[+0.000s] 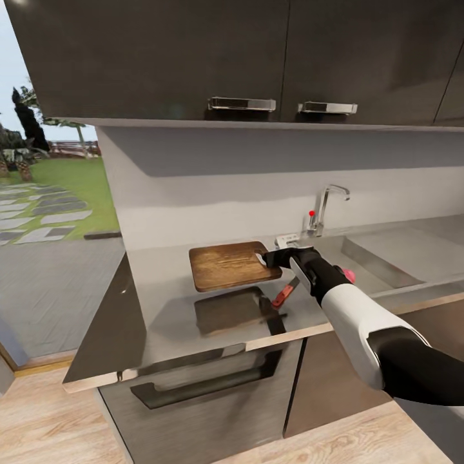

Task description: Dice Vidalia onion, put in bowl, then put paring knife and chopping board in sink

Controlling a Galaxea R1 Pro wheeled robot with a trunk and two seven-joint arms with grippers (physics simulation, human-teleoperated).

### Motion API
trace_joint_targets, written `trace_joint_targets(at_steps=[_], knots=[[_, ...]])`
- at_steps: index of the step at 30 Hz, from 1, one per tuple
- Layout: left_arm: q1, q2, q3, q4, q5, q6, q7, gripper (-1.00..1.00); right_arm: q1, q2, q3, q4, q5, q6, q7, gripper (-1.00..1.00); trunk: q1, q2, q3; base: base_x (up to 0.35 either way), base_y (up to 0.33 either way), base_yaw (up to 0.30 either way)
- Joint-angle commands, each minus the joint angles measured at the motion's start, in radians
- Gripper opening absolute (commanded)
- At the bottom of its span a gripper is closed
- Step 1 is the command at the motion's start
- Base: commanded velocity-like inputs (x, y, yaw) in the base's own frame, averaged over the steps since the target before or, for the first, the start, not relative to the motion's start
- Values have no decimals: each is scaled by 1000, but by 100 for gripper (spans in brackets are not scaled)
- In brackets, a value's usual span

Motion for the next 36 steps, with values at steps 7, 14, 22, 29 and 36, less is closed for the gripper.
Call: trace_joint_targets(at_steps=[7,14,22,29,36], knots=[[1,0,-1,-2,5,-1,0,100,-1,7,4,20,-1,1,-1,-100,0,-1,-1,0,0,0],[1,0,-1,-2,5,-1,0,100,-1,12,4,44,0,-13,-5,-100,0,-1,-1,0,0,0],[0,0,-1,-2,5,-1,0,100,-1,14,3,72,2,-41,-53,-100,0,-1,-1,0,0,0],[1,-1,-1,-3,4,-1,0,100,-1,14,3,74,2,-42,-70,-100,0,-1,-1,0,0,0],[0,-2,-1,-3,4,-1,0,100,-1,15,3,88,0,-44,-88,-100,0,-1,-1,0,0,0]])
